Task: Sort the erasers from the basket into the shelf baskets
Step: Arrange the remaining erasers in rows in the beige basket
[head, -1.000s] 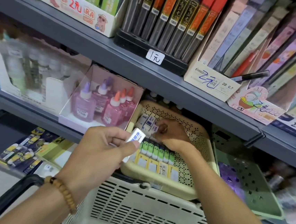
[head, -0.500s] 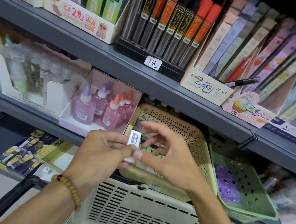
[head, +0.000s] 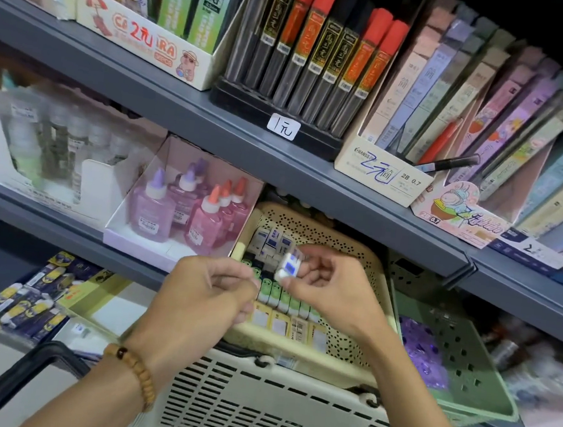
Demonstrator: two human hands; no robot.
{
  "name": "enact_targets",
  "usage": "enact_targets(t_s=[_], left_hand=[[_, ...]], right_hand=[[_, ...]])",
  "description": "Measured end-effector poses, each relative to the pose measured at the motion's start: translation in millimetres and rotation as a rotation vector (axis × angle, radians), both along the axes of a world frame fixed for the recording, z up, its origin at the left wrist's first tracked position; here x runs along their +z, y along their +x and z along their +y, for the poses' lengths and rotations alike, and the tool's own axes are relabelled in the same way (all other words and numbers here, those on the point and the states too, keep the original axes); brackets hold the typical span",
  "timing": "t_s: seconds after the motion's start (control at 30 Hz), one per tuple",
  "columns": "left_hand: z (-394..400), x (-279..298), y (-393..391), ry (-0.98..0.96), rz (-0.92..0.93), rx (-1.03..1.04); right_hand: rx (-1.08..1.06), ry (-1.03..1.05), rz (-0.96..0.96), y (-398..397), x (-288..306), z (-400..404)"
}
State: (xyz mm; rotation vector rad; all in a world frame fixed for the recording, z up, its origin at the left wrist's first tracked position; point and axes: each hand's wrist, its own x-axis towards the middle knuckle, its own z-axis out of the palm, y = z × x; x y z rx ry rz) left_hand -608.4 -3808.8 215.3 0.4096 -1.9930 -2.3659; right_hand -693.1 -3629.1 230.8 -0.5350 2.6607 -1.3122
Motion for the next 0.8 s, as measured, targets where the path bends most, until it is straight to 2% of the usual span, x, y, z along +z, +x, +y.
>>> enact_targets(t_s=[0.1,0.27,0.67,0.73,0.8], left_hand=[[-3.1,-7.0,1.6,-0.131,0.045,0.022],[-3.2,-10.1,0.4,-0.164,0.082,0.023],[-3.7,-16.3,-1.6,-0.17,0.11,0.043],[-0.8,-15.1,-0.6,-0.176,0.124,0.054],[2.9,-13.0,2.2,-0.202,0.14,0.055]], right_hand=[[-0.152,0.226,-0.023,-38.3,-12.5,12.5],[-0.097,0.413,-0.089,-82.4,-35.6,8.7],[-0.107,0.51,-0.024,-84.9,-37.5,5.1],[-0.161,0.434,-0.001,-74.7,-32.0,3.4],[-0.25,0.244,0.017,-55.0,-23.8,3.8]])
